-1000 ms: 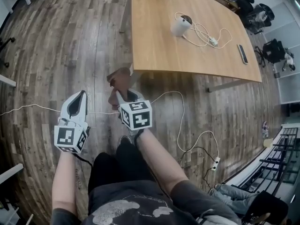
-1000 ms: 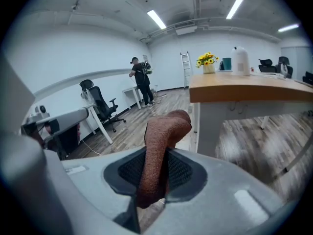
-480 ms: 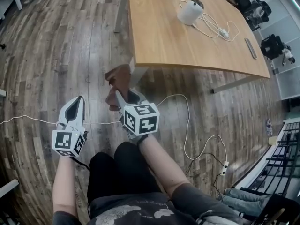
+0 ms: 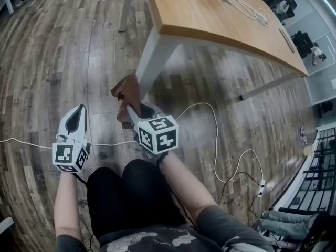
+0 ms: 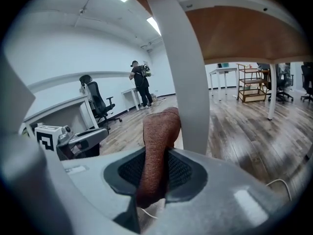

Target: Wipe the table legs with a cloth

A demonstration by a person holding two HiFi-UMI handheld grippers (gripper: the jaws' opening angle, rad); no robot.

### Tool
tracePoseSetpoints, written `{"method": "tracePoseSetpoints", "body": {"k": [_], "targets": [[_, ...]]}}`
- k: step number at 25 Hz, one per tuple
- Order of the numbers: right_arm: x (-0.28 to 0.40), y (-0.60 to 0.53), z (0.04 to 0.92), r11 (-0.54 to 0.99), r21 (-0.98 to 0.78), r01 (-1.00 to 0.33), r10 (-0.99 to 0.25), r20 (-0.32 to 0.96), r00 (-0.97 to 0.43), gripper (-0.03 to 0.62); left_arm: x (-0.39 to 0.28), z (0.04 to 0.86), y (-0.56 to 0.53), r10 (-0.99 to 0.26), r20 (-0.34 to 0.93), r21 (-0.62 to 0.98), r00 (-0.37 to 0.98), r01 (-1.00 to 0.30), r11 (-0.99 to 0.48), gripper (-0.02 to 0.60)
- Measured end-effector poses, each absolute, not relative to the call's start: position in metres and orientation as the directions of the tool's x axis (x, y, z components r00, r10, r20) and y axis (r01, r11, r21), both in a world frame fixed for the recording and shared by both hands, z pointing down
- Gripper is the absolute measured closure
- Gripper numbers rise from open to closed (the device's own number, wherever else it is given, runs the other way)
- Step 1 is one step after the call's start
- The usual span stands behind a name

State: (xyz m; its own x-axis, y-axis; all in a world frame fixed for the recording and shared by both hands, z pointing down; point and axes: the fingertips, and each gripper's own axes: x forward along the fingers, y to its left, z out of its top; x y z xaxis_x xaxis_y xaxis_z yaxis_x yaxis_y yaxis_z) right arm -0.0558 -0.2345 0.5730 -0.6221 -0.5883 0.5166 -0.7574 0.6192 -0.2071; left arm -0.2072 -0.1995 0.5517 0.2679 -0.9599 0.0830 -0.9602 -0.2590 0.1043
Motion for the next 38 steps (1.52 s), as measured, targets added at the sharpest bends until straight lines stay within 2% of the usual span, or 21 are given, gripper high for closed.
{"method": "tracePoseSetpoints", "body": {"k": [7, 21, 24, 33, 38], "targets": [[-0.048, -0.231, 0.655, 0.612, -0.242, -0.753, -0.53, 0.582, -0.617, 0.507, -0.205, 0.606, -0.201, -0.948, 0.095, 0.043, 0.304, -0.953, -0.301, 0.561], [-0.037, -0.241, 0.818, 0.583, -0.237, -0.777, -0.443, 0.709, -0.549, 0.507, -0.216, 0.728, -0.203, -0.94, 0.194, 0.16, 0.281, -0.954, -0.252, 0.561], [-0.034, -0.242, 0.846, 0.572, -0.236, -0.786, -0.412, 0.746, -0.524, 0.507, -0.205, 0.746, -0.204, -0.918, 0.237, 0.141, 0.318, -0.946, -0.291, 0.561], [-0.03, -0.224, 0.899, 0.577, -0.233, -0.782, -0.28, 0.843, -0.459, 0.507, -0.176, 0.755, -0.205, -0.879, 0.269, 0.106, 0.394, -0.919, -0.38, 0.561], [-0.028, -0.211, 0.876, 0.639, -0.204, -0.742, -0.316, 0.809, -0.495, 0.507, -0.181, 0.738, -0.215, -0.897, 0.244, 0.099, 0.369, -0.93, -0.355, 0.561]]}}
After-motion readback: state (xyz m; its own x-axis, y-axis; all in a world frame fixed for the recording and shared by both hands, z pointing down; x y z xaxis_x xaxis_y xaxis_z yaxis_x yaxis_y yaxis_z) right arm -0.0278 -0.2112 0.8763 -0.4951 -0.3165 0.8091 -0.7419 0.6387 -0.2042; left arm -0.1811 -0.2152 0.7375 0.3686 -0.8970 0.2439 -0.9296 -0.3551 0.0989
